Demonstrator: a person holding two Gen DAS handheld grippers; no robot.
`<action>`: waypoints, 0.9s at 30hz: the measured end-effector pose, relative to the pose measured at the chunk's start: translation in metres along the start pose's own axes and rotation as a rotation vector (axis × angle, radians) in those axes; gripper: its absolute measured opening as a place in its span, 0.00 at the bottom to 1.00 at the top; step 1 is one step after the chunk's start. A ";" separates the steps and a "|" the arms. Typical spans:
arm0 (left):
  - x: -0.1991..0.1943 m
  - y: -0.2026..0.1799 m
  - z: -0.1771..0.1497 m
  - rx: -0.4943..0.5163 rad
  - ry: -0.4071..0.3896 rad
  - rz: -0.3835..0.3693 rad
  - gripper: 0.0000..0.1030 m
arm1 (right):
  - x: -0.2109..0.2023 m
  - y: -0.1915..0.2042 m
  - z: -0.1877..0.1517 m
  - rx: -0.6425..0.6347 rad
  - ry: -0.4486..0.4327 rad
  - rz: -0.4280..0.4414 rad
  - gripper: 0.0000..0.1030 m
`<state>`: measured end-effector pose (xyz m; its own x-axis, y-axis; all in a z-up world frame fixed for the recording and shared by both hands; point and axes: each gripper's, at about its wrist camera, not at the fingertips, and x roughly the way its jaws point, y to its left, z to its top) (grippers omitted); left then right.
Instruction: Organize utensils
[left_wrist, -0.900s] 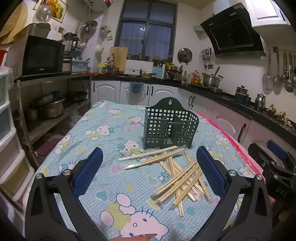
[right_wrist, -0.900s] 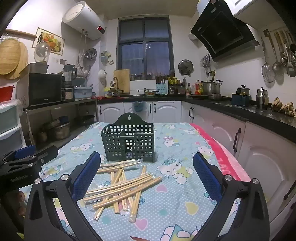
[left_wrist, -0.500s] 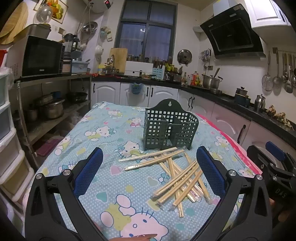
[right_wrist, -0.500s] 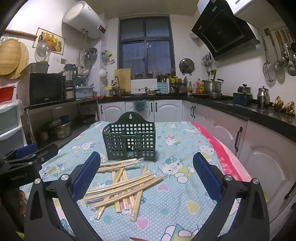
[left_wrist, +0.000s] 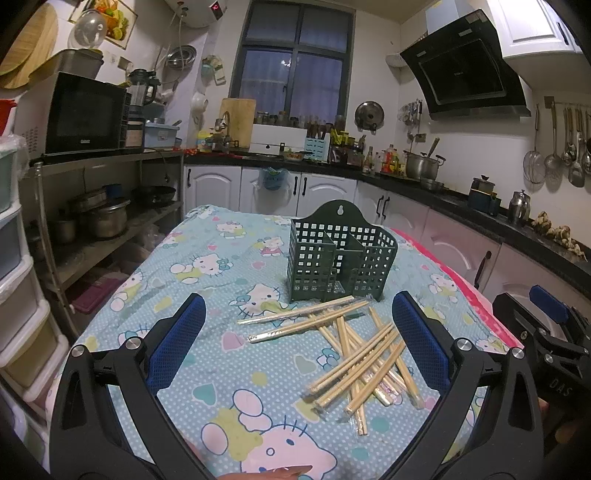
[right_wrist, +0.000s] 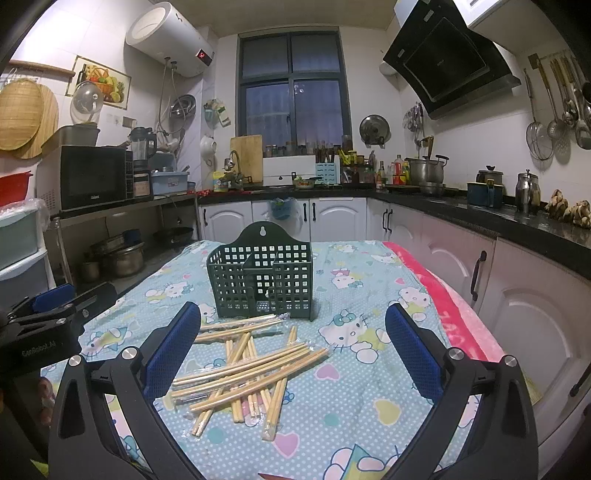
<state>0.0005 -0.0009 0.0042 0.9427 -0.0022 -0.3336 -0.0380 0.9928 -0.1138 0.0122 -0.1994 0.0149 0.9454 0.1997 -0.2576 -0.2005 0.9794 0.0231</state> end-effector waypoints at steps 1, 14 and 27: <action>0.000 0.000 0.000 0.000 -0.001 0.000 0.91 | 0.000 0.001 0.000 0.000 0.000 -0.001 0.94; -0.003 0.001 0.005 0.001 -0.005 0.000 0.91 | 0.001 -0.002 0.000 0.002 0.001 0.002 0.94; -0.006 0.004 0.013 -0.005 0.002 -0.008 0.91 | -0.004 0.008 0.000 -0.008 0.005 0.017 0.94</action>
<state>-0.0012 0.0044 0.0180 0.9424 -0.0103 -0.3344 -0.0320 0.9922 -0.1209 0.0074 -0.1928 0.0164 0.9405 0.2163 -0.2621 -0.2188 0.9756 0.0200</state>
